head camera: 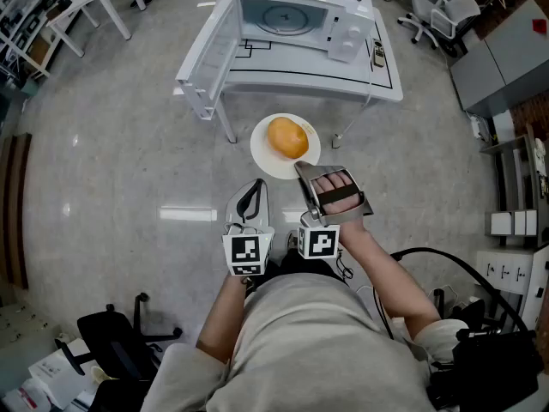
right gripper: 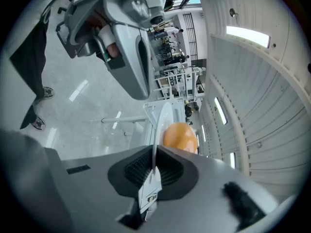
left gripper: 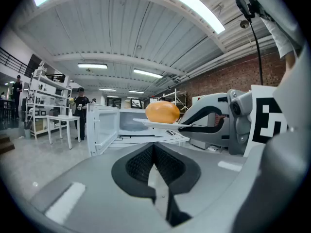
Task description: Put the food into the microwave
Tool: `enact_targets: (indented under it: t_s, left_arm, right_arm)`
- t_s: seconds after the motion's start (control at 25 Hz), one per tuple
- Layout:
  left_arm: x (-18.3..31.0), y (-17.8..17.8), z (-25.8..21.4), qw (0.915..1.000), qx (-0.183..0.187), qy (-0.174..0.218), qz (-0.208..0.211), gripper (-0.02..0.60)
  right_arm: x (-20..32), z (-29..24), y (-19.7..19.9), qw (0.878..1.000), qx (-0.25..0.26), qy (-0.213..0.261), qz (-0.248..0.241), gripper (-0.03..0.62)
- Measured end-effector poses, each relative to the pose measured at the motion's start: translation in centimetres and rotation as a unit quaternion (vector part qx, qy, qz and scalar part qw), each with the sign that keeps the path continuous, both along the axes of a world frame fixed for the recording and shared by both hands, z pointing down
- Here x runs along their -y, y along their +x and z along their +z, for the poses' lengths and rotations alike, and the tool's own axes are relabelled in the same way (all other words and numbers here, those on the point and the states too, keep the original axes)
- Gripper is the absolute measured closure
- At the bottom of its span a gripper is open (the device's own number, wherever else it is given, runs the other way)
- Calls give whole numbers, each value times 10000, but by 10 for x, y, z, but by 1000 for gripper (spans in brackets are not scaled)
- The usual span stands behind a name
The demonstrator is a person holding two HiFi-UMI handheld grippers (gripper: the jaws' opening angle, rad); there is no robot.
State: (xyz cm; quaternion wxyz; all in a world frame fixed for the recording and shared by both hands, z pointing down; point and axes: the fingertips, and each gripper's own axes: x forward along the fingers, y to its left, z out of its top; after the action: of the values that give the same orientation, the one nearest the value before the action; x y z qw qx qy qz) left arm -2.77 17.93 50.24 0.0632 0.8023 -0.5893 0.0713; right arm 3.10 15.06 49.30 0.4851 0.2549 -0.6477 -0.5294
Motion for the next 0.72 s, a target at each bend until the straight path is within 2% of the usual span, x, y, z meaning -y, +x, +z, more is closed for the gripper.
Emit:
enact_targets:
  t_s: [0.32, 0.4, 0.56, 0.72]
  left_arm:
    - [-13, -13, 6, 9995, -257, -60, -158, 574]
    - [-13, -17, 5, 9997, -199, -23, -110, 574]
    - [-10, -29, 3, 9997, 213, 77, 29, 574]
    - [-6, -41, 1, 9999, 88, 89, 82, 574]
  right_arm:
    - [-2, -2, -14, 9999, -94, 12, -41, 569]
    - [-2, -1, -18, 9999, -104, 15, 8, 569]
    - [0, -2, -28, 9999, -123, 32, 97, 569]
    - [-2, -4, -35, 9997, -158, 68, 189, 568]
